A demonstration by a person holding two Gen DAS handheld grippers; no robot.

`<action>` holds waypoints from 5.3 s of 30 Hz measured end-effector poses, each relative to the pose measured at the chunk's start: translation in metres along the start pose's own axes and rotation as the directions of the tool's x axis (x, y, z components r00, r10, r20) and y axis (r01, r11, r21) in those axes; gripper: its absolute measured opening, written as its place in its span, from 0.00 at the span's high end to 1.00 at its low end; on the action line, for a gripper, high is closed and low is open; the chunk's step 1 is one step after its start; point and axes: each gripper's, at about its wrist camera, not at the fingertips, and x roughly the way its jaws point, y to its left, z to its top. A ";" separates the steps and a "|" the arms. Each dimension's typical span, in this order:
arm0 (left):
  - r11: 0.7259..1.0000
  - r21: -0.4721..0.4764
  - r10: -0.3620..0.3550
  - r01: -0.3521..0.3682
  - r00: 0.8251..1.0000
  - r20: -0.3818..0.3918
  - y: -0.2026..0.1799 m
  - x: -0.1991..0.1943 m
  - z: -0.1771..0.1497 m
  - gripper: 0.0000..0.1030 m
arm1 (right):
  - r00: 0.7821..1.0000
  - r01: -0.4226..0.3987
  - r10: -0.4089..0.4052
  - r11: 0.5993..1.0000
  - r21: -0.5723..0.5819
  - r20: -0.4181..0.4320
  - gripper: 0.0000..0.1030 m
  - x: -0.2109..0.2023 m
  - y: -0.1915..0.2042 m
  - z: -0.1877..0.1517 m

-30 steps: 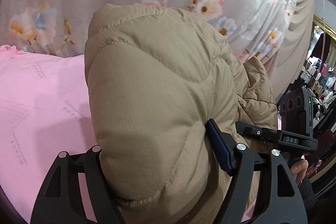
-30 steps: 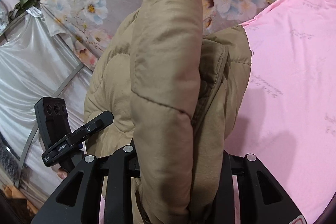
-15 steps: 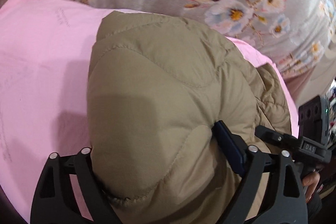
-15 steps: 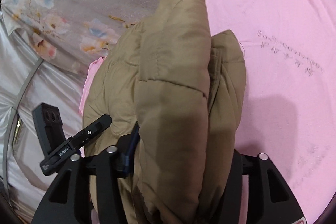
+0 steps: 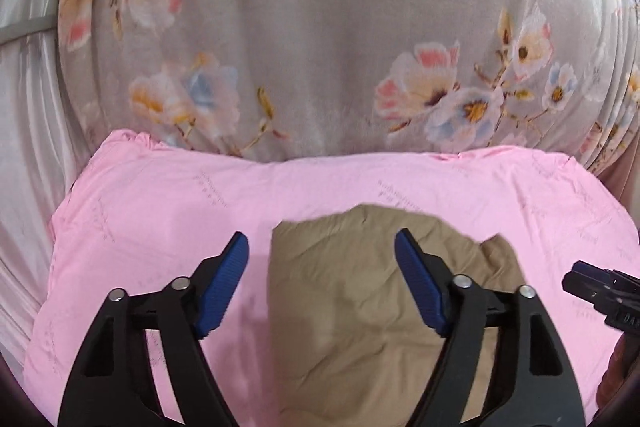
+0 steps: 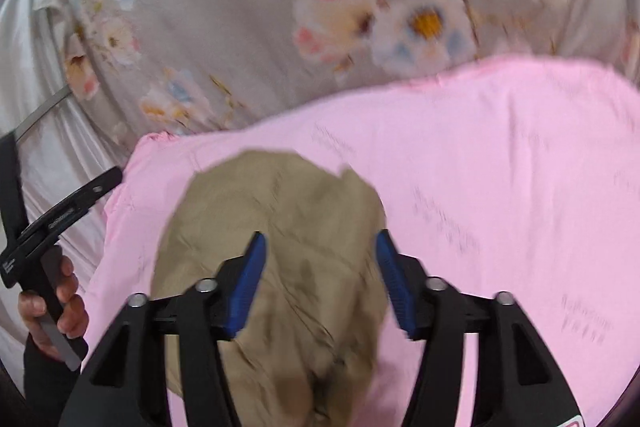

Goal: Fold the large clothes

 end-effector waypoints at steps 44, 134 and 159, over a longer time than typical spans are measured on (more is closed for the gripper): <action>0.976 0.041 0.219 -0.215 0.968 -0.122 -0.042 0.150 -0.072 0.74 | 0.977 0.177 -0.178 0.984 -0.016 -0.115 0.97 0.175 0.005 -0.042; 0.955 0.047 0.296 -0.292 0.937 -0.187 -0.041 -0.082 -0.249 0.11 | 0.951 0.292 -0.301 0.949 -0.122 -0.072 0.22 -0.047 0.053 -0.229; 0.952 0.060 0.305 -0.299 0.942 -0.140 -0.047 -0.090 -0.248 0.09 | 0.948 0.308 -0.316 0.940 -0.146 -0.038 0.22 -0.050 0.060 -0.232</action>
